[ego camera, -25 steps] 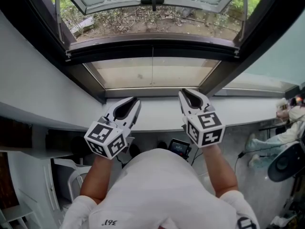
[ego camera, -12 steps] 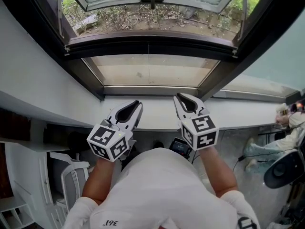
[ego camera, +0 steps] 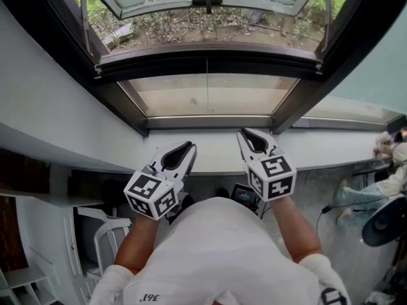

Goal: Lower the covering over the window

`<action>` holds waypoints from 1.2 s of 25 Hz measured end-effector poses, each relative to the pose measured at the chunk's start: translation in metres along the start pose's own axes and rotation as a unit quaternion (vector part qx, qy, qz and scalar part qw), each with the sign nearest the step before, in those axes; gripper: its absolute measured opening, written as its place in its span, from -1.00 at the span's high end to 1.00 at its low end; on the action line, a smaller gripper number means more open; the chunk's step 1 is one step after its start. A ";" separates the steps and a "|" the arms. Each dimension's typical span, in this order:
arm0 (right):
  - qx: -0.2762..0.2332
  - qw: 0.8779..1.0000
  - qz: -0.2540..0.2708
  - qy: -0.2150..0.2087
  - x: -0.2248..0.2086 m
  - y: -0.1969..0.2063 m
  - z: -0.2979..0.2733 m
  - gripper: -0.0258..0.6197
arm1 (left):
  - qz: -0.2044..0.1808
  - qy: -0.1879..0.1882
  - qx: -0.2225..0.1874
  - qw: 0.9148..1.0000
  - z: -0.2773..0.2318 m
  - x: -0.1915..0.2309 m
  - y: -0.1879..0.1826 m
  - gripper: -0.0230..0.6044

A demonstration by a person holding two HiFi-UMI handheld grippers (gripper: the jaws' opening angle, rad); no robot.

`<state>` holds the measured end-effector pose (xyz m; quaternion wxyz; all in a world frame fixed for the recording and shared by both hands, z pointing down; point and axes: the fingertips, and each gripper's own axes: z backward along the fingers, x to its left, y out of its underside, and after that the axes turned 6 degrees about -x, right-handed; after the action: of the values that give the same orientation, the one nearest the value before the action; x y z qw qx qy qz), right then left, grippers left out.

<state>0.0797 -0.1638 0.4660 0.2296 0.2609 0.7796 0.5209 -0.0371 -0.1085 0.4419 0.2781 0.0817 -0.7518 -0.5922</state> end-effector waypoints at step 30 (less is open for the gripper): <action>0.021 0.998 -0.022 0.055 0.039 0.025 0.014 0.85 | 0.015 0.042 0.029 0.999 0.040 0.027 0.011 0.76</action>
<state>0.0627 -0.1210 0.4816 0.1920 0.2197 0.8075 0.5127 -0.0779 -0.0833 0.4551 0.3156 0.1031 -0.7578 -0.5617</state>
